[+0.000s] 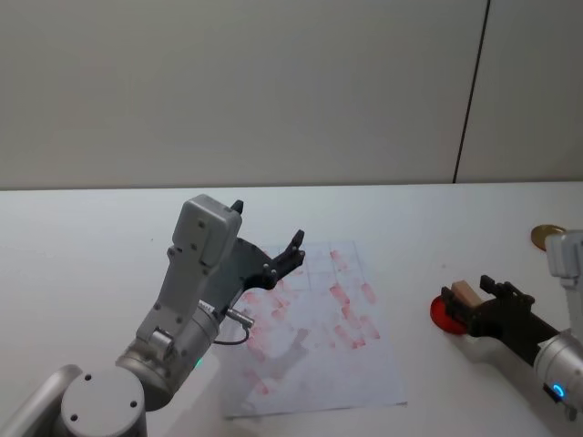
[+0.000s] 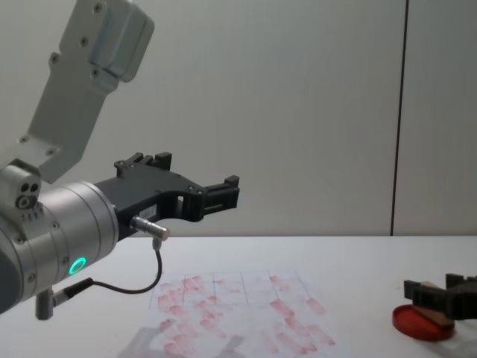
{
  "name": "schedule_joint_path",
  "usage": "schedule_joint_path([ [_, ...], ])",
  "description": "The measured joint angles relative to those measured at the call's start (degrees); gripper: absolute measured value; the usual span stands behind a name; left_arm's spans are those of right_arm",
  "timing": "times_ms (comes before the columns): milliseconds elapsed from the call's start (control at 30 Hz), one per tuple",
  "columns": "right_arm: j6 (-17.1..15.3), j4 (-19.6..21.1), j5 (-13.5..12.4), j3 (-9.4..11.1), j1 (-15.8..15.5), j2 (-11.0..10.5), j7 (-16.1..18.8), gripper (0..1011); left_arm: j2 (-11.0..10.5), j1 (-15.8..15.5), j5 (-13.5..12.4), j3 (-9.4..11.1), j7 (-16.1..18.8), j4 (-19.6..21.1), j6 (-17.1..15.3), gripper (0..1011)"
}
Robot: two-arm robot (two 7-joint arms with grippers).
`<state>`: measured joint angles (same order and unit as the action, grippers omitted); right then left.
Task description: Use the one hand to pick up the stamp and affix it onto the A4 paper.
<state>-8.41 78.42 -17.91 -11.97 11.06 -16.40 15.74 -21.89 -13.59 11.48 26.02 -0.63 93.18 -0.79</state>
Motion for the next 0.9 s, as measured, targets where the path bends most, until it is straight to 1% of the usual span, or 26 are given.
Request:
schedule_joint_path([
  [33,-0.08,-0.12,-0.02,-0.01,0.10,0.03,0.05,755,0.00,0.00,0.00,0.00,0.00,0.00,0.00,993],
  [67,-0.22,-0.30,-0.07,-0.02,0.25,0.08,0.12,690,0.00,0.00,0.00,0.00,0.00,0.00,0.00,993],
  [167,-0.40,-0.57,-0.16,-0.05,0.47,0.18,0.24,630,0.00,0.00,0.00,0.00,0.00,0.00,0.00,993],
  [200,-0.54,-0.74,-0.22,-0.07,0.60,0.22,0.34,575,0.00,0.00,0.00,0.00,0.00,0.00,0.00,993],
  [233,-0.60,-0.81,-0.25,-0.08,0.68,0.26,0.38,575,0.00,0.00,0.00,0.00,0.00,0.00,0.00,993],
  [300,-0.78,-1.07,-0.32,-0.11,0.84,0.33,0.50,475,0.00,0.00,0.00,0.00,0.00,0.00,0.00,993],
  [367,-0.89,-1.23,-0.39,-0.13,0.95,0.38,0.56,430,0.00,0.00,0.00,0.00,0.00,0.00,0.00,993],
  [433,-1.06,-1.42,-0.48,-0.16,1.08,0.45,0.63,349,0.00,0.00,0.00,0.00,0.00,0.00,0.00,993],
  [467,-1.10,-1.47,-0.50,-0.17,1.11,0.47,0.65,331,0.00,0.00,0.00,0.00,0.00,0.00,0.00,993],
  [500,-1.17,-1.57,-0.55,-0.18,1.19,0.51,0.67,274,0.00,0.00,0.00,0.00,0.00,0.00,0.00,993],
  [533,-1.17,-1.57,-0.55,-0.18,1.19,0.51,0.67,274,0.00,0.00,0.00,0.00,0.00,0.00,0.00,993],
  [567,-1.21,-1.64,-0.59,-0.20,1.25,0.55,0.69,236,0.00,0.00,0.00,0.00,0.00,0.00,0.00,993],
  [633,-1.21,-1.70,-0.62,-0.23,1.35,0.59,0.69,218,0.00,0.00,0.00,0.00,0.00,0.00,0.00,993],
  [900,-0.28,-1.19,-0.08,-0.37,1.49,0.67,0.65,218,0.00,0.00,0.00,0.00,0.00,0.00,0.00,993],
])
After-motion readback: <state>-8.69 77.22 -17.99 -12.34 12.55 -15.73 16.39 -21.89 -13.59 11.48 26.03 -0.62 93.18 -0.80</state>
